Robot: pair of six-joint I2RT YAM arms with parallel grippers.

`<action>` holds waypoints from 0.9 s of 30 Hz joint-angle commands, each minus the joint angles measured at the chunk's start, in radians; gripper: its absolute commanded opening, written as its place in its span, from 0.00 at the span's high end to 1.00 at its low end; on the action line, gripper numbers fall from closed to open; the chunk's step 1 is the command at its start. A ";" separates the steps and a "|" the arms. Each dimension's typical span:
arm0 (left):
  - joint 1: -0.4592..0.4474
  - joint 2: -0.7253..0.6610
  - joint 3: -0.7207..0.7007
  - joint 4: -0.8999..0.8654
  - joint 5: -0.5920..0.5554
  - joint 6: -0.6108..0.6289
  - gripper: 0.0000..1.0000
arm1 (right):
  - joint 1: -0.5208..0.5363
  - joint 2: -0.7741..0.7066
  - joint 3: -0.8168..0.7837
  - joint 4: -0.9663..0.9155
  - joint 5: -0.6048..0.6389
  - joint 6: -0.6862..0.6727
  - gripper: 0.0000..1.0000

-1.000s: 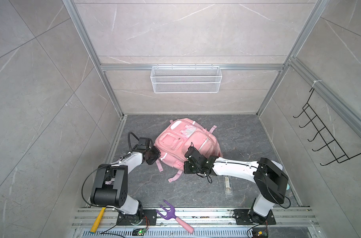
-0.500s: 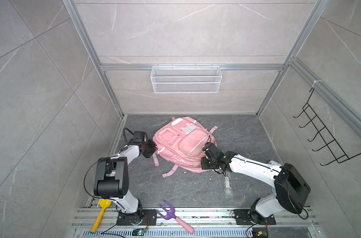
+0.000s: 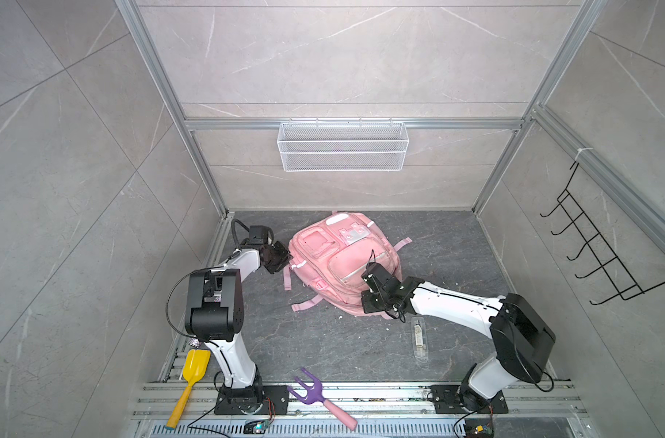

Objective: Pack books, pencil case, and school supplies into a backpack
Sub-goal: Zip the student bag at the center of the table.

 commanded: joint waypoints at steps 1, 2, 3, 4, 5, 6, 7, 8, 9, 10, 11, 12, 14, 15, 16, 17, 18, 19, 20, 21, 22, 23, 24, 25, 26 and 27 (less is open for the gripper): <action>-0.012 -0.127 -0.013 -0.023 -0.072 0.061 0.61 | 0.067 0.060 0.084 -0.034 -0.023 0.018 0.99; -0.019 -0.159 -0.024 -0.044 -0.089 0.077 0.52 | 0.082 0.083 0.108 -0.030 -0.034 0.022 0.98; -0.025 -0.188 -0.031 -0.072 -0.101 0.103 0.45 | 0.097 0.104 0.136 -0.027 -0.040 0.024 0.99; -0.031 -0.210 -0.034 -0.101 -0.110 0.124 0.42 | 0.106 0.121 0.161 -0.026 -0.048 0.024 0.99; -0.038 -0.235 -0.040 -0.129 -0.112 0.148 0.41 | 0.119 0.141 0.188 -0.026 -0.058 0.026 0.99; -0.045 -0.254 -0.047 -0.152 -0.108 0.169 0.41 | 0.126 0.157 0.212 -0.024 -0.064 0.027 0.99; -0.054 -0.277 -0.056 -0.176 -0.102 0.188 0.41 | 0.132 0.175 0.238 -0.025 -0.073 0.027 0.99; -0.062 -0.296 -0.067 -0.192 -0.094 0.201 0.41 | 0.139 0.190 0.263 -0.026 -0.081 0.025 0.99; -0.074 -0.316 -0.083 -0.204 -0.084 0.212 0.41 | 0.142 0.208 0.290 -0.027 -0.089 0.023 0.99; -0.087 -0.335 -0.102 -0.214 -0.073 0.218 0.41 | 0.146 0.227 0.319 -0.029 -0.096 0.021 0.99; -0.098 -0.351 -0.121 -0.221 -0.063 0.220 0.42 | 0.148 0.246 0.346 -0.034 -0.104 0.020 0.99; -0.111 -0.368 -0.146 -0.221 -0.050 0.216 0.41 | 0.148 0.269 0.379 -0.042 -0.114 0.020 0.99; -0.136 -0.393 -0.187 -0.216 -0.026 0.204 0.42 | 0.150 0.302 0.426 -0.044 -0.125 0.023 0.99; -0.153 -0.405 -0.205 -0.217 -0.025 0.196 0.42 | 0.151 0.318 0.448 -0.050 -0.131 0.023 1.00; -0.166 -0.414 -0.221 -0.215 -0.024 0.186 0.42 | 0.150 0.332 0.467 -0.056 -0.133 0.023 1.00; -0.178 -0.423 -0.238 -0.211 -0.022 0.179 0.42 | 0.150 0.345 0.486 -0.062 -0.134 0.023 1.00; -0.193 -0.432 -0.251 -0.210 -0.023 0.172 0.43 | 0.151 0.353 0.499 -0.064 -0.137 0.022 1.00; -0.202 -0.440 -0.263 -0.208 -0.022 0.162 0.43 | 0.151 0.362 0.511 -0.066 -0.140 0.021 1.00; -0.209 -0.451 -0.277 -0.198 -0.020 0.156 0.44 | 0.151 0.367 0.518 -0.069 -0.144 0.019 1.00; -0.217 -0.460 -0.290 -0.185 -0.018 0.146 0.45 | 0.151 0.371 0.526 -0.070 -0.148 0.019 1.00; -0.226 -0.464 -0.300 -0.174 -0.017 0.140 0.47 | 0.150 0.374 0.529 -0.069 -0.157 0.019 1.00; -0.232 -0.466 -0.304 -0.168 -0.019 0.137 0.49 | 0.150 0.375 0.531 -0.066 -0.162 0.019 1.00; -0.240 -0.464 -0.306 -0.164 -0.021 0.132 0.51 | 0.150 0.377 0.533 -0.066 -0.166 0.020 1.00; -0.246 -0.457 -0.305 -0.157 -0.022 0.130 0.53 | 0.151 0.377 0.536 -0.067 -0.169 0.018 1.00; -0.250 -0.450 -0.307 -0.149 -0.023 0.124 0.55 | 0.150 0.376 0.536 -0.067 -0.172 0.018 1.00; -0.256 -0.442 -0.308 -0.139 -0.022 0.118 0.58 | 0.151 0.372 0.535 -0.070 -0.173 0.018 1.00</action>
